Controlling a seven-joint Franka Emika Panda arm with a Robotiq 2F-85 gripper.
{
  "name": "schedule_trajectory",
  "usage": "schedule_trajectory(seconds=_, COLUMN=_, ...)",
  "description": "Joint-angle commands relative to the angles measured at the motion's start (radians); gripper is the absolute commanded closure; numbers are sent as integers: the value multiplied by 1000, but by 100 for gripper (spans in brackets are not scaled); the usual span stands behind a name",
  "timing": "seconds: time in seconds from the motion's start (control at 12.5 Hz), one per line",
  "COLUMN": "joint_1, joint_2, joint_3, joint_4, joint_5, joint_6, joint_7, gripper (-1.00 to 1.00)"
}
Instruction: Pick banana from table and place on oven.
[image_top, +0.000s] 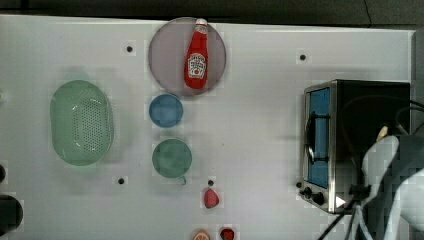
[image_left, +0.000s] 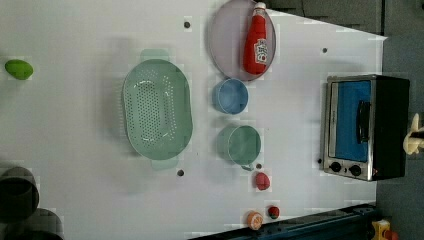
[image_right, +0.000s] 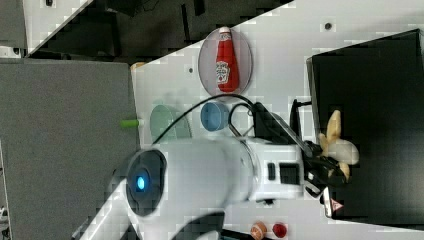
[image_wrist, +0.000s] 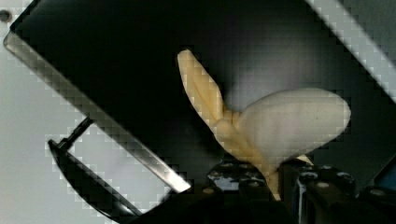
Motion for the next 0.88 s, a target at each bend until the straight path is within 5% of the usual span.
schedule_trajectory(seconds=0.08, joint_1=31, joint_2=-15, joint_3=9, joint_4=38, joint_5=15, joint_6=10, joint_7=-120, gripper=35)
schedule_trajectory(seconds=0.56, joint_1=35, joint_2=-19, joint_3=22, joint_4=44, joint_5=15, joint_6=9, joint_7=-121, gripper=-100)
schedule_trajectory(seconds=0.88, joint_1=67, joint_2=-86, joint_3=79, joint_4=92, joint_5=9, joint_6=-92, joint_7=-75, gripper=-100)
